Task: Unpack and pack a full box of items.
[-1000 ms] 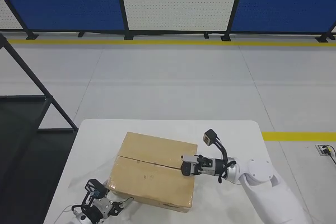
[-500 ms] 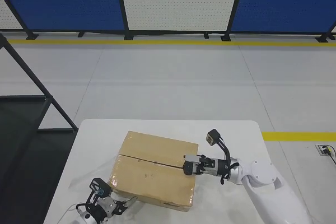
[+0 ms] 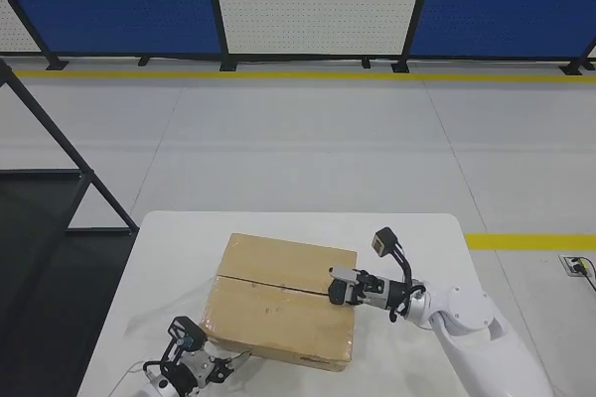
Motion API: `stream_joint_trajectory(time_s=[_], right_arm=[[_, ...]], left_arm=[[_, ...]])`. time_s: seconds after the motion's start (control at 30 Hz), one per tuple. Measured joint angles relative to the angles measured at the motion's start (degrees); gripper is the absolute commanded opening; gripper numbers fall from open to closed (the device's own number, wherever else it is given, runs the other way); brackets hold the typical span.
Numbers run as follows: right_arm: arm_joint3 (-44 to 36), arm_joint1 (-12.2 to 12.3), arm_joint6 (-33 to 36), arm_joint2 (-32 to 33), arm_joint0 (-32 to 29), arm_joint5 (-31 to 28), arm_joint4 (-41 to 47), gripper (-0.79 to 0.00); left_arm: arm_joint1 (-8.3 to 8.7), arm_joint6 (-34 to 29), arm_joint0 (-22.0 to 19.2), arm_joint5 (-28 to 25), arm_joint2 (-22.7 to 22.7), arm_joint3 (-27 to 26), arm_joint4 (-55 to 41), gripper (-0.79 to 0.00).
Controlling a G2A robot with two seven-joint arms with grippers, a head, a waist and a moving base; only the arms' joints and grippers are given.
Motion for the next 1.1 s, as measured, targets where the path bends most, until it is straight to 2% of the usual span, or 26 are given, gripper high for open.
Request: stream_joint_trajectory(time_s=[0.27,0.53,0.67,0.87,1.0,1.1], right_arm=[[0.6,0.0,0.6,-0.5,0.6,-0.5,0.1,0.0],[1.3,0.0,1.1,-0.9,1.5,-0.7,0.5,0.0],[1.6,-0.1,1.2,-1.1,1.9,-0.7,0.5,0.0],[2.0,0.0,1.2,-1.1,2.0,-0.7,0.8,0.0],[2.2,0.0,1.3,-1.2,2.0,-0.9,1.0,0.0],[2.5,0.0,1.4,-1.3,2.2,-1.0,1.2,0.0]], left_arm=[[0.14,1.4,1.5,0.0,-3.4,0.6,-3.7,0.0],[0.27,-1.6,1.3,-0.4,-7.2,5.6,-11.0,0.0],[0.23,-2.0,1.6,-3.0,-8.8,7.2,-17.9,0.0],[0.78,-0.6,4.9,-9.3,-13.6,7.5,-23.0,0.0],[0.86,-1.3,6.9,-12.3,-16.2,9.1,-32.3,0.0],[0.93,-6.6,6.9,-12.9,-17.0,10.9,-45.0,0.0]])
